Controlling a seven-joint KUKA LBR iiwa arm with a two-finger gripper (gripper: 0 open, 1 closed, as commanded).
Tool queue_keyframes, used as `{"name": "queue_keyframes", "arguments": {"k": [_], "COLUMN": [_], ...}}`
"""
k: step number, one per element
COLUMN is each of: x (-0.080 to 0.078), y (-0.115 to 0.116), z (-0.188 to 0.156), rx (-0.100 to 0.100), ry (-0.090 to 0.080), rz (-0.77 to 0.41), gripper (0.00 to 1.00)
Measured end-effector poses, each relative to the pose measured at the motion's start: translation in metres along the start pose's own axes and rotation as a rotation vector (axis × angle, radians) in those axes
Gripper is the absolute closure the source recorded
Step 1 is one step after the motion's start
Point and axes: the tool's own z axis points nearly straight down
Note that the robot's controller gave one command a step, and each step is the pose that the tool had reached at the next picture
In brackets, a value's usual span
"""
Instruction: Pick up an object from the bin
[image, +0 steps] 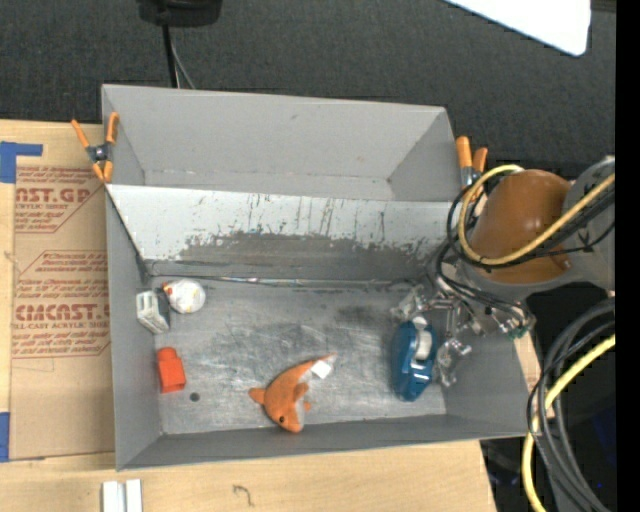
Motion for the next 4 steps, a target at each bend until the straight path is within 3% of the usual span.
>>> {"name": "queue_keyframes", "arguments": {"k": [1, 2, 3, 4], "x": [-0.006, -0.006, -0.024, -0.024], "y": [0.013, 0.022, 0.018, 0.018], "z": [-0.013, 0.004, 0.013, 0.013], "rx": [0.0, -0.003, -0.033, -0.033], "ry": [0.0, -0.001, 0.033, 0.033], "rz": [-0.242, -0.678, -0.623, -0.623], "gripper": [0.0, 0.0, 1.0, 1.0]}}
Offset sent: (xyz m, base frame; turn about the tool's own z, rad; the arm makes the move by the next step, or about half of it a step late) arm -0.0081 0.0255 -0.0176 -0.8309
